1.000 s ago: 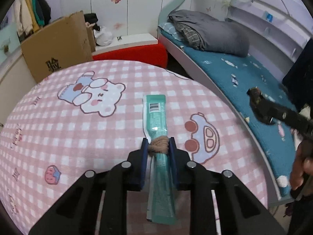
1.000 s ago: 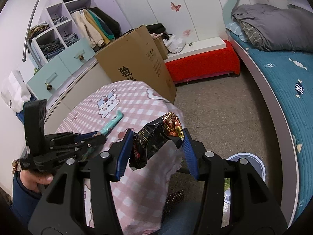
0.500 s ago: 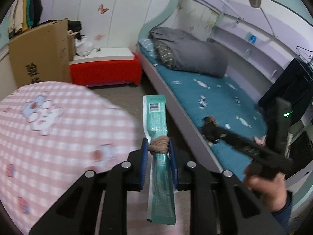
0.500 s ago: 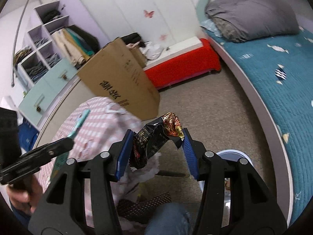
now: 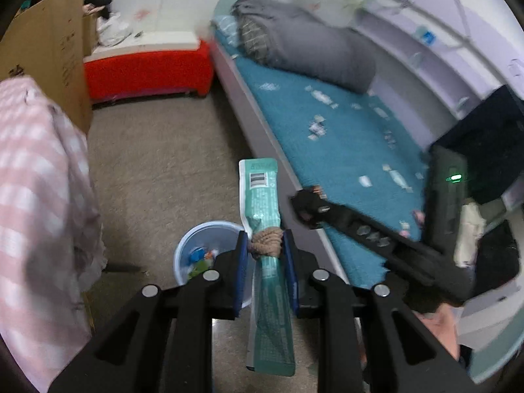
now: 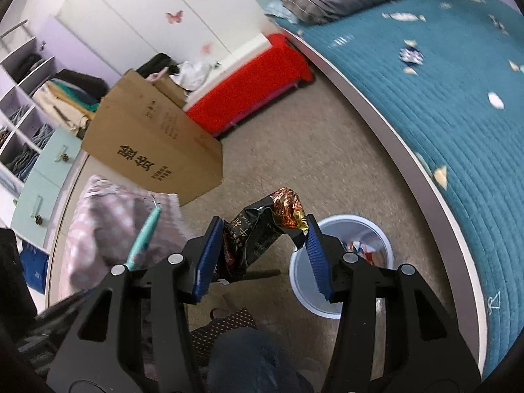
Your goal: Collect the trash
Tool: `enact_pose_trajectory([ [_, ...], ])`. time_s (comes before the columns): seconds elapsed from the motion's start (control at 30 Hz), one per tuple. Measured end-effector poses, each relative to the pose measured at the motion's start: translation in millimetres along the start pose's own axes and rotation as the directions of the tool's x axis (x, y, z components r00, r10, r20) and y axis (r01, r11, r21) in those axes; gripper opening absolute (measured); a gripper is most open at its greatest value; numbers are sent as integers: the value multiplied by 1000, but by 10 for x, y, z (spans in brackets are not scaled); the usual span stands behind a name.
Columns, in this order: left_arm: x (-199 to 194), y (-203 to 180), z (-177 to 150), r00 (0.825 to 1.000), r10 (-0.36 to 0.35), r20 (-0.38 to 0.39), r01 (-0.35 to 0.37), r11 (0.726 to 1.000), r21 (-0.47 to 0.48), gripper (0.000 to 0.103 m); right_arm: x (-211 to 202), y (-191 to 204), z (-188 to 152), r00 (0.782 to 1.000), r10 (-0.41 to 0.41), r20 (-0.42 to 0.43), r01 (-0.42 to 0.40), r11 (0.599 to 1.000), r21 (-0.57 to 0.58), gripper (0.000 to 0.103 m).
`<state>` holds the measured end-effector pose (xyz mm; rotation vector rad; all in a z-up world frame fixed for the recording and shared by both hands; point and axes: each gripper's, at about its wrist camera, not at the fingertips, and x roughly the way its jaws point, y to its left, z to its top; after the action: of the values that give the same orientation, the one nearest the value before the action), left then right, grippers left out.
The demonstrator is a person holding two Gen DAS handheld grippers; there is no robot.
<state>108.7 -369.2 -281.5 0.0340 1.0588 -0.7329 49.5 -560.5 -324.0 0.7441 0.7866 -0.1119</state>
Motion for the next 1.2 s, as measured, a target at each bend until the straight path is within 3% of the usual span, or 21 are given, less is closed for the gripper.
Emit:
enact_pose_trajectory([
  [0.3, 828, 209, -104, 989, 67, -131, -75, 995, -61, 21, 516, -335, 10, 996, -8, -94, 14, 998, 59, 50],
  [0.43, 1114, 305, -82, 979, 67, -192, -83, 994, -75, 22, 747, -447, -14, 990, -10, -140, 23, 996, 91, 57],
  [0.47, 1173, 319, -69, 977, 75, -198, -91, 993, -73, 25, 788, -482, -18, 989, -9, -150, 25, 994, 104, 62],
  [0.53, 1278, 350, -45, 972, 70, -224, -92, 992, -90, 57, 875, -590, -33, 986, 2, -169, 23, 989, 146, 72],
  [0.57, 1316, 387, -46, 971, 57, -232, -84, 990, -112, 65, 891, -631, -35, 985, 9, -173, 19, 987, 160, 79],
  [0.6, 1324, 434, -59, 970, 61, -235, -93, 987, -129, 73, 912, -675, -46, 984, 6, -178, 26, 984, 175, 83],
  [0.77, 1327, 530, -73, 965, 102, -240, -139, 979, -146, 80, 858, -796, -73, 986, -25, -168, 61, 975, 216, 97],
  [1.0, 1118, 389, -16, 970, 134, -204, -163, 977, -135, 84, 571, -754, -37, 992, -67, -111, 91, 970, 227, 97],
  [1.2, 722, 131, 66, 982, 120, -148, -135, 986, -96, 85, 178, -561, 23, 997, -66, -36, 72, 976, 207, 97],
])
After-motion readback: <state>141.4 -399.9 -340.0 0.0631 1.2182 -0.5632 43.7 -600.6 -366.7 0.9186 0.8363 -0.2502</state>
